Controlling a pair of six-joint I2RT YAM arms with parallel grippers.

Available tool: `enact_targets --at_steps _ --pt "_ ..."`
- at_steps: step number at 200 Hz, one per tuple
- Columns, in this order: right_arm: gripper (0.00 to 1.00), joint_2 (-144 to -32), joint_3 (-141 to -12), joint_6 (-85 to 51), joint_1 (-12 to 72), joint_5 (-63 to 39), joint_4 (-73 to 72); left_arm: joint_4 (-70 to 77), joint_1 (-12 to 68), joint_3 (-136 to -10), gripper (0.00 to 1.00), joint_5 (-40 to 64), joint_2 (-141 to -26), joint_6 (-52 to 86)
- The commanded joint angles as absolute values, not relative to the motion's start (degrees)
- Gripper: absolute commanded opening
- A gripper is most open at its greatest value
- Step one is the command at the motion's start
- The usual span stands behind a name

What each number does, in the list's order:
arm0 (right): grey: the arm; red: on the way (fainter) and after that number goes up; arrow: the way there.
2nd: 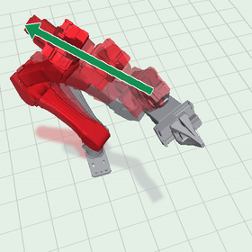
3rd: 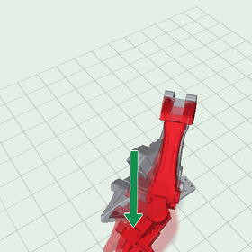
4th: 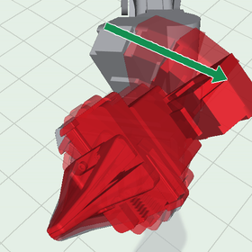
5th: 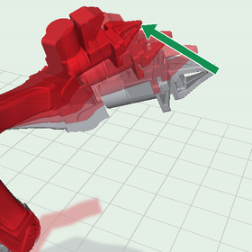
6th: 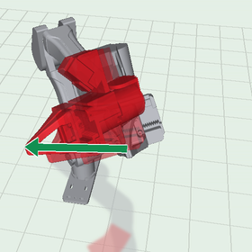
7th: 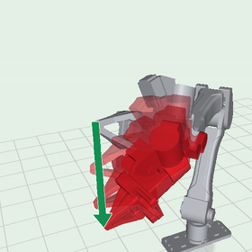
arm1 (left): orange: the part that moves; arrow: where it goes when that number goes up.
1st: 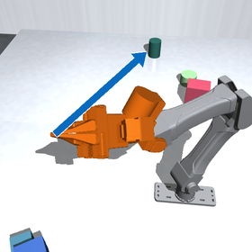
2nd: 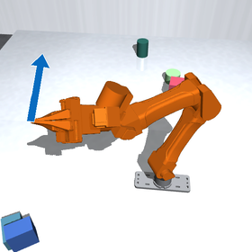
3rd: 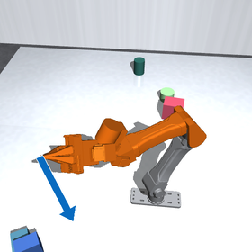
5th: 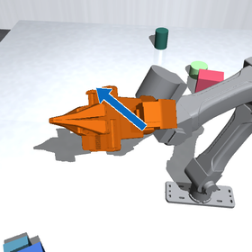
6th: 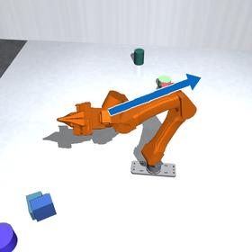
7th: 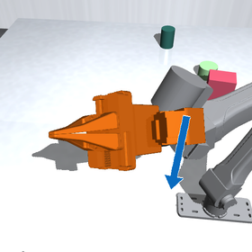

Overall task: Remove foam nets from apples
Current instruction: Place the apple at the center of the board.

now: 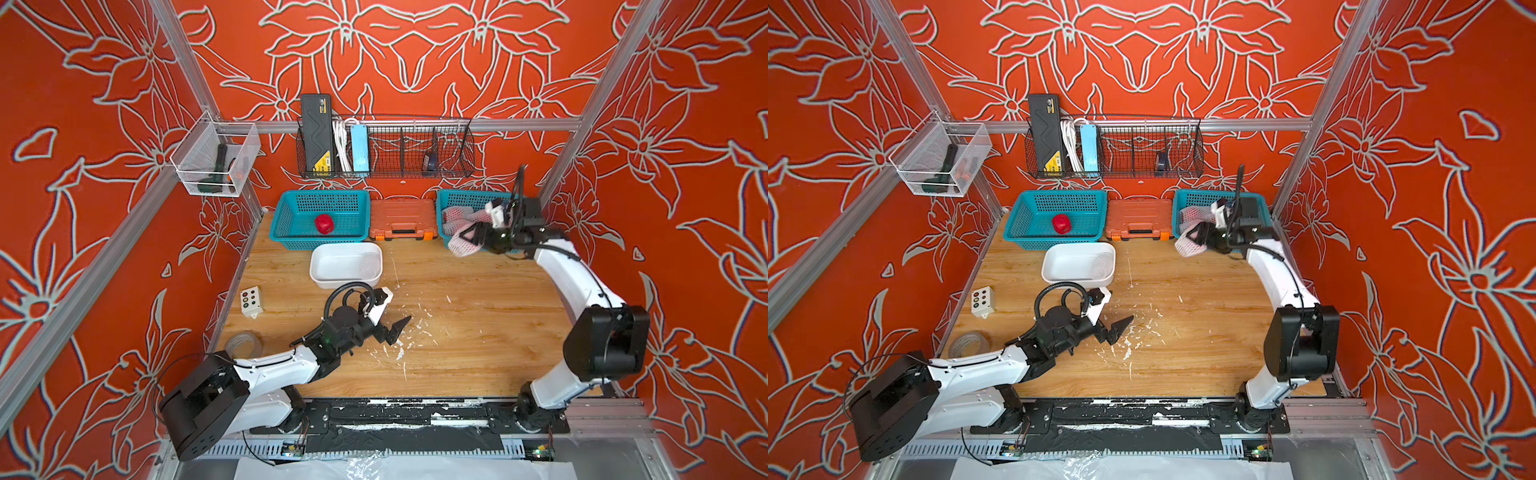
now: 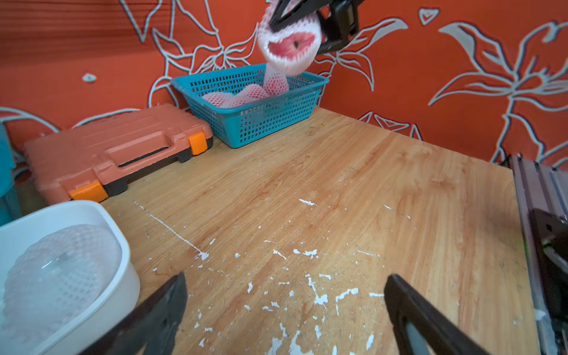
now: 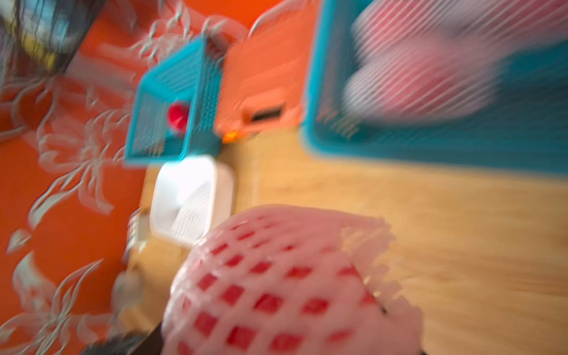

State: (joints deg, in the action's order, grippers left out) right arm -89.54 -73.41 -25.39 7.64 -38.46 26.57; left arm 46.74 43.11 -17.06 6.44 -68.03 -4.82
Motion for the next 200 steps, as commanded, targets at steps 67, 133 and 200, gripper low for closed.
enact_targets --at_steps 67,133,200 --pt "0.52 -90.2 -53.8 -33.8 17.4 -61.3 17.1 63.4 45.2 -12.1 0.98 20.8 -69.7 -19.7" --pt "0.52 -93.7 -53.2 -36.9 22.9 -65.8 12.3 68.3 47.4 -16.2 0.98 19.1 -77.5 -21.5" --pt "0.51 -95.7 -52.7 -38.7 26.0 -68.6 7.8 72.5 47.5 -18.2 0.98 19.6 -83.7 -21.4"
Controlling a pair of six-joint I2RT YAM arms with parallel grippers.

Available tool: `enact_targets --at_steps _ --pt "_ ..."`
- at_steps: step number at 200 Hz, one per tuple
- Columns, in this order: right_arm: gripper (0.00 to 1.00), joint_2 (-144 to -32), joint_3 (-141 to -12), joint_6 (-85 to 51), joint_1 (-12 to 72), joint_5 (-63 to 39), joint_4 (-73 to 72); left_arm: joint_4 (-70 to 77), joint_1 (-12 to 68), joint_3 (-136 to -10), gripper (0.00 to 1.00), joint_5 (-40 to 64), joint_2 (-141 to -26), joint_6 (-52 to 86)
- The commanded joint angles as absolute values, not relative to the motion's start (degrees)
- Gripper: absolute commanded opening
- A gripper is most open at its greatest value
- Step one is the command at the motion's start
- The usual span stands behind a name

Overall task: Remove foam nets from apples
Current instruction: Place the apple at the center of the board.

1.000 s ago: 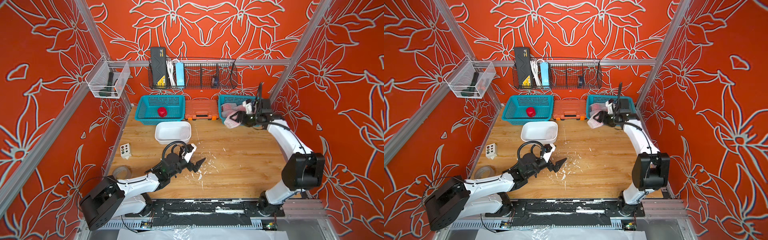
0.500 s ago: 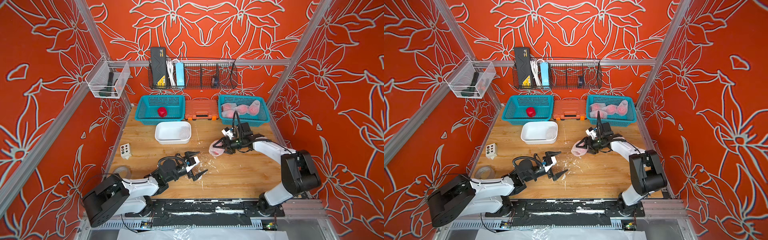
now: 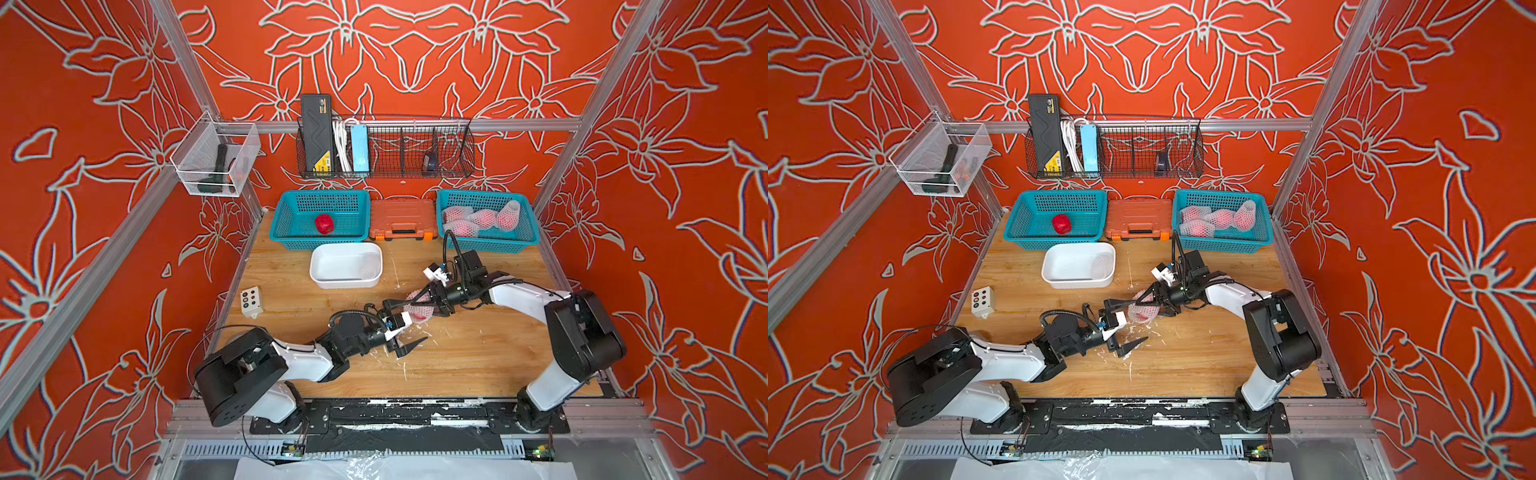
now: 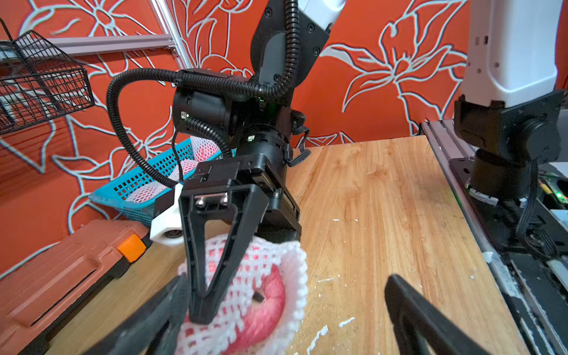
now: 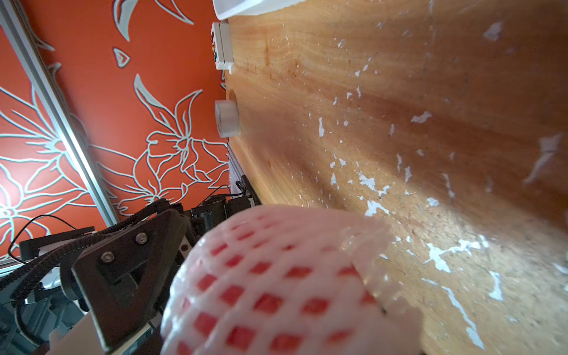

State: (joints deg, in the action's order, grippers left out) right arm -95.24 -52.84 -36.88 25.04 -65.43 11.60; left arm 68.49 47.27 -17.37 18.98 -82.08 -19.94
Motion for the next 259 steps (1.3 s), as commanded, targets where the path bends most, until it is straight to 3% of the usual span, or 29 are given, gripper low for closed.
enact_targets --at_steps 1,22,73,96,114,172,259 --pt "0.51 -95.7 -52.7 -38.6 26.1 -68.6 7.8 72.5 47.5 -18.2 0.98 19.5 -83.7 -21.5" --pt "0.51 -96.2 -52.3 -40.3 26.5 -70.1 5.5 71.6 47.6 -18.9 0.97 20.0 -84.9 -22.2" --pt "0.51 -97.4 -53.0 -37.9 28.1 -70.9 7.9 72.3 47.6 -19.2 0.80 19.8 -86.4 -22.1" --pt "0.51 -97.4 -52.9 -38.7 28.2 -71.3 7.0 71.3 47.6 -19.5 0.69 19.6 -86.7 -22.0" --pt "0.51 -97.4 -53.0 -39.1 28.3 -71.8 6.7 71.6 47.6 -19.1 0.51 19.1 -86.8 -22.2" --pt "0.51 -98.5 -50.9 -47.0 28.3 -73.3 -3.1 74.8 47.6 -16.3 0.50 18.2 -85.0 -22.4" --pt "0.50 -99.3 -51.6 -48.9 28.2 -73.2 -4.4 73.5 47.7 -15.5 0.46 20.0 -82.3 -22.8"
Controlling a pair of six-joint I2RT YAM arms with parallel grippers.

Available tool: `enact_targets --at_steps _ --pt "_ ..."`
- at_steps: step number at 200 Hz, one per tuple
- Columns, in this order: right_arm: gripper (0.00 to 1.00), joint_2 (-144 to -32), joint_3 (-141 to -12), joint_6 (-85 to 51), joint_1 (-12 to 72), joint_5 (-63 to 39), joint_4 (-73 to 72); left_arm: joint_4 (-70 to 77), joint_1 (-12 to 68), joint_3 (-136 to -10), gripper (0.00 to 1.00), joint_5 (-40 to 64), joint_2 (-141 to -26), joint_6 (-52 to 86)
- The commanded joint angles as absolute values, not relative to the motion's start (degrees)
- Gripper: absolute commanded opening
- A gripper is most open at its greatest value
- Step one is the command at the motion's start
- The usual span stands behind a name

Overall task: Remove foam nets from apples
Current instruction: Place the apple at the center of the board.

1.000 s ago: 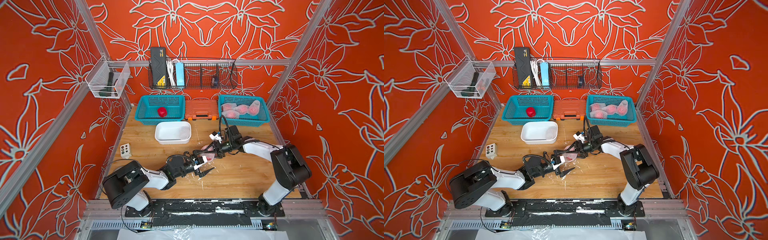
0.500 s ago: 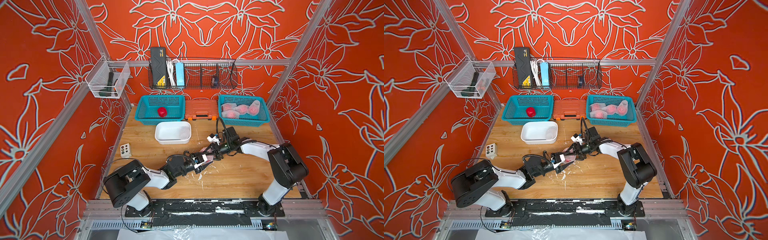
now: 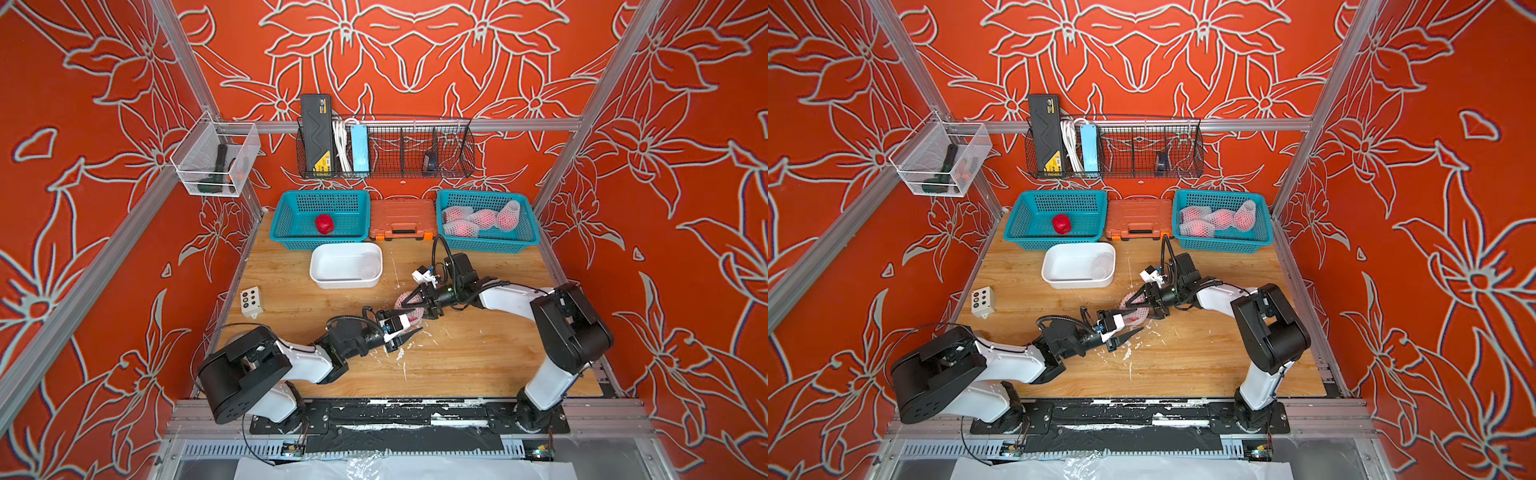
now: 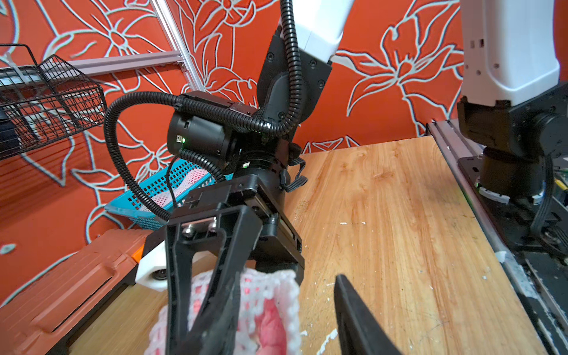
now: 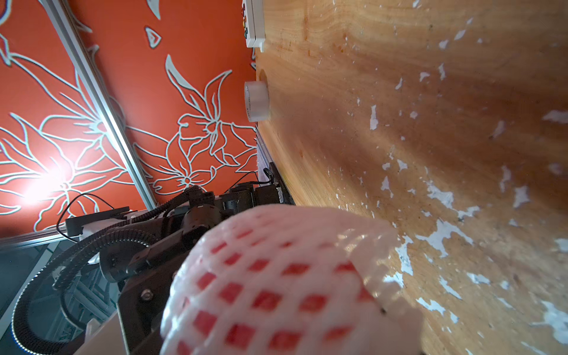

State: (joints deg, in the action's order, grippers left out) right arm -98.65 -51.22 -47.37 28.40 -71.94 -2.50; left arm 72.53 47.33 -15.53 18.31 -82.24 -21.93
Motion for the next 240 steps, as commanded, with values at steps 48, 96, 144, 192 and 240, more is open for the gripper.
enact_targets --at_steps 48,96,144,192,240 --pt "0.50 -98.6 -51.3 -48.5 28.4 -73.9 -3.8 74.9 47.7 -16.1 0.52 18.1 -84.6 -23.3" --pt "0.51 -99.1 -51.3 -48.8 28.6 -74.5 -4.9 74.6 47.7 -16.4 0.47 15.7 -85.1 -23.2" --pt "0.53 -100.6 -52.2 -45.9 28.7 -73.2 -1.4 72.3 47.8 -16.7 0.31 14.3 -83.3 -23.3" --pt "0.58 -100.7 -54.6 -43.0 29.0 -72.1 2.6 70.6 47.8 -17.0 0.16 13.9 -82.6 -22.8" --pt "0.67 -101.2 -55.4 -41.7 29.1 -71.4 4.2 69.4 47.7 -17.2 0.07 13.0 -82.1 -22.6"
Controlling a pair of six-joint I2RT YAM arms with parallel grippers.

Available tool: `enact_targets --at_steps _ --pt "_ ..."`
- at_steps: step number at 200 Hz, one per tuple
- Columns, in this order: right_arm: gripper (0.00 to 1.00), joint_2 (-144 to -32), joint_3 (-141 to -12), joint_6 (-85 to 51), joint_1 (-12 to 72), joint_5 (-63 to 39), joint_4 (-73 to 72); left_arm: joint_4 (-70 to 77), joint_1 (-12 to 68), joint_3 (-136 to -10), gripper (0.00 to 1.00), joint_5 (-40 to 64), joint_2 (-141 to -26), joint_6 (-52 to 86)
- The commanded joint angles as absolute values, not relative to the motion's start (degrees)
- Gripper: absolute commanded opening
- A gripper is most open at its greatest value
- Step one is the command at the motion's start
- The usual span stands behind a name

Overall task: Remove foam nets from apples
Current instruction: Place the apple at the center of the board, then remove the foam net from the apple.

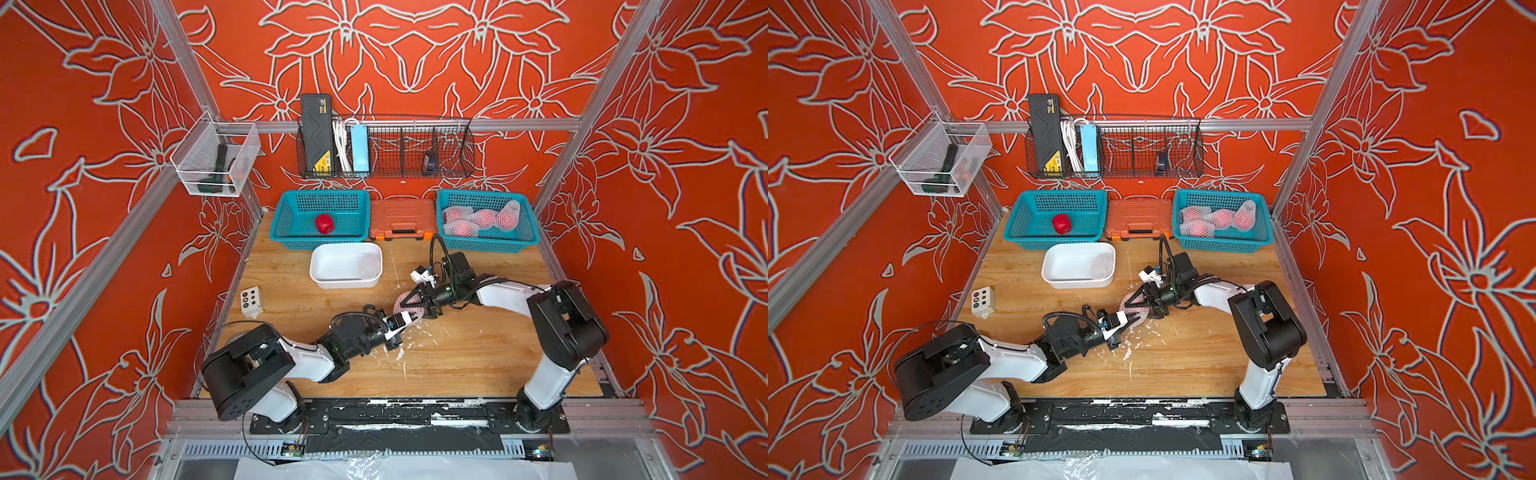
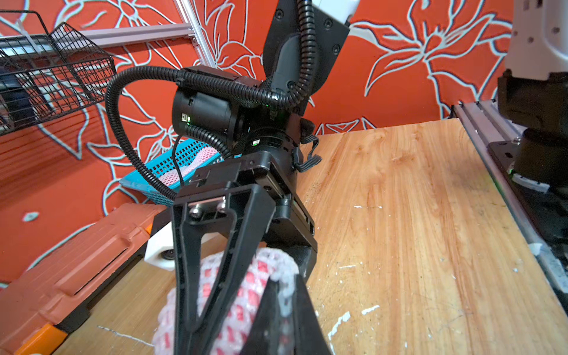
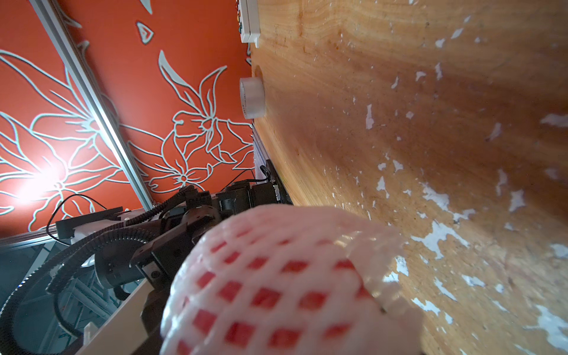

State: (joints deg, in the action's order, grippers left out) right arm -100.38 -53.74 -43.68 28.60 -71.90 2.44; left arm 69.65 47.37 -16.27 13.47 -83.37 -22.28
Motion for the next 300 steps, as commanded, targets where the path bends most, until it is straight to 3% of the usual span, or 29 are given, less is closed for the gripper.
enact_targets --at_steps 1,27,46,50,53,101,156,194,246,300 --pt "0.68 -101.2 -55.4 -41.6 29.1 -71.4 4.3 69.4 47.7 -17.2 0.07 13.0 -82.1 -22.6" --pt "0.82 -101.4 -57.8 -34.5 29.2 -67.4 13.3 68.0 47.8 -17.3 0.06 12.6 -81.1 -22.5" --pt "0.87 -101.7 -58.3 -33.9 29.0 -65.6 14.0 66.2 47.7 -17.5 0.06 12.3 -80.0 -22.3" --pt "0.97 -101.8 -58.5 -33.5 29.1 -64.9 14.5 65.6 47.7 -17.6 0.06 12.3 -79.8 -22.2" --pt "0.98 -101.9 -58.8 -33.0 29.1 -64.1 15.1 65.2 47.7 -17.7 0.06 12.2 -79.7 -22.2" --pt "0.98 -102.0 -63.0 -24.7 27.4 -46.3 26.0 59.5 47.7 -18.4 0.07 11.4 -76.8 -21.3" --pt "0.98 -98.9 -63.5 -21.4 23.4 -33.3 25.6 56.5 47.7 -21.0 0.07 9.9 -80.7 -21.6" --pt "0.98 -95.4 -58.2 -22.5 20.5 -30.7 17.1 55.7 47.7 -23.5 0.07 10.7 -83.5 -21.0" --pt "0.98 -83.5 -49.8 -26.0 17.1 -25.7 5.6 49.5 47.7 -28.1 0.09 11.0 -75.5 -19.6" --pt "0.98 -83.3 -47.6 -26.2 16.2 -26.2 2.5 41.7 44.9 -36.2 0.09 4.7 -69.7 -9.7"
